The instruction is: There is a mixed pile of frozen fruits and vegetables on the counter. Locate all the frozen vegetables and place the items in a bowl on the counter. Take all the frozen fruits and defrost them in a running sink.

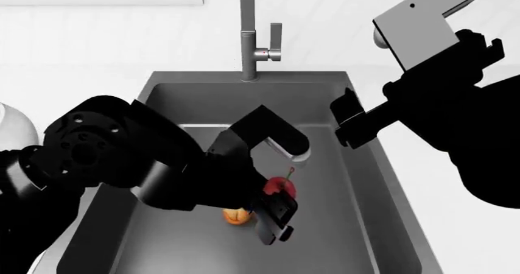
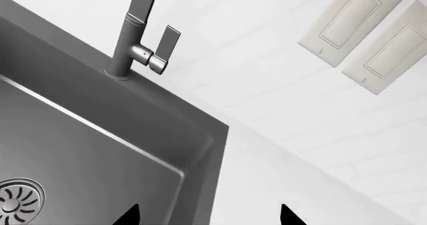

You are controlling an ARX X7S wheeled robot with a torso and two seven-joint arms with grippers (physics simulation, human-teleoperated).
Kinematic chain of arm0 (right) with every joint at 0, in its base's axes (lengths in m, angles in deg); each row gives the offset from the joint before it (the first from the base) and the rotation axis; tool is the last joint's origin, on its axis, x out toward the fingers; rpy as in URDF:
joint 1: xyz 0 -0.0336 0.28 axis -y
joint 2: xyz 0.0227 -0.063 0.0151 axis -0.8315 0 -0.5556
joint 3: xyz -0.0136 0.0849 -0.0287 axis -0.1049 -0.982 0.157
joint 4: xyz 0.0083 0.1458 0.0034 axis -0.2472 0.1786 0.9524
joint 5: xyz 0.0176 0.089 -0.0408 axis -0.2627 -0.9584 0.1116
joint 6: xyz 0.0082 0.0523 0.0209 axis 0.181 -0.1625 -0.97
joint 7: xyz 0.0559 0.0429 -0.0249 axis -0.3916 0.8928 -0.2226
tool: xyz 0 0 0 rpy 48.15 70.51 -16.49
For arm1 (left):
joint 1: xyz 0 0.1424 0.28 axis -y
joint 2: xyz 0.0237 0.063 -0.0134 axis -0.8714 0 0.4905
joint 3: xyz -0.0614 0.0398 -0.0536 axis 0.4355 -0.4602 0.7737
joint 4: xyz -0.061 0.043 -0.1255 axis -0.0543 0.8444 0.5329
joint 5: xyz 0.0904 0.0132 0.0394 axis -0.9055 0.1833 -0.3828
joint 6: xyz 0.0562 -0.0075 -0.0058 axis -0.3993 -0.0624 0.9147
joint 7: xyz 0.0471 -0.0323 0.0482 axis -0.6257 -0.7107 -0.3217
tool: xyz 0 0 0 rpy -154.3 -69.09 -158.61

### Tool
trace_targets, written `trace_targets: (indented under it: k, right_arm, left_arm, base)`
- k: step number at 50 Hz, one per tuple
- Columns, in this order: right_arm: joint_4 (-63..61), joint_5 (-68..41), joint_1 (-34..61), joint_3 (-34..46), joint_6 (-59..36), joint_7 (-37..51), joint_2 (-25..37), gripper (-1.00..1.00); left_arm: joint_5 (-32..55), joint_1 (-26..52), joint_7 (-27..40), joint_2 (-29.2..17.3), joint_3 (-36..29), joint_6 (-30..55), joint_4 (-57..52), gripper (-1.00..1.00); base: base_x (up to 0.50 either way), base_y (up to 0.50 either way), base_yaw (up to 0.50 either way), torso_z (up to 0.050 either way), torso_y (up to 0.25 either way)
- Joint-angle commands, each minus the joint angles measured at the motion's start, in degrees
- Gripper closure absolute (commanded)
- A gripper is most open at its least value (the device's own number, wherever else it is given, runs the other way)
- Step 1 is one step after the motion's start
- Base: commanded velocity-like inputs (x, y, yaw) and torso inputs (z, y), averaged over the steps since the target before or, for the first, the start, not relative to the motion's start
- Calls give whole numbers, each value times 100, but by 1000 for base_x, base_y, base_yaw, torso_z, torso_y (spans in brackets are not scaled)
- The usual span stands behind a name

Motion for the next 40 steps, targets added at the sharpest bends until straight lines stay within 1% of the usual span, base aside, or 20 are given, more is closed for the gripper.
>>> trace_targets:
  k: [1,16,17,23,29,40]
  right_arm:
    - [-16,4,-23,5,16,6,10,-100]
    - [-9,27,-52,12,31,-24,15,-100]
    - [-7,28,-52,12,30,-27,16,-100]
    - [-8,18,-52,9,32,-27,38,-100]
    - [1,21,-56,10,42,-21,36,-100]
    - [-4,-101,69,-2,-19,79,67,-100]
  left_arm:
    - [90,-30,-18,-11,-68,12,-12,100]
    - [-106,-3,0,-8,-196,4,65,100]
    - [-125,-1,-14,-7,-201,2,65,-100]
    - [-255,35,-105,-8,-233,14,4,-100]
    - [-166,110,0,-71,-210,18,-85,-100]
    - [359,345,537,-442,-18,-51,-451,-100]
  base:
    - [0,0,0,0,0]
    - [0,0,0,0,0]
    - [0,0,0,0,0]
    - [0,0,0,0,0]
    - [0,0,0,0,0]
    - [0,0,0,0,0]
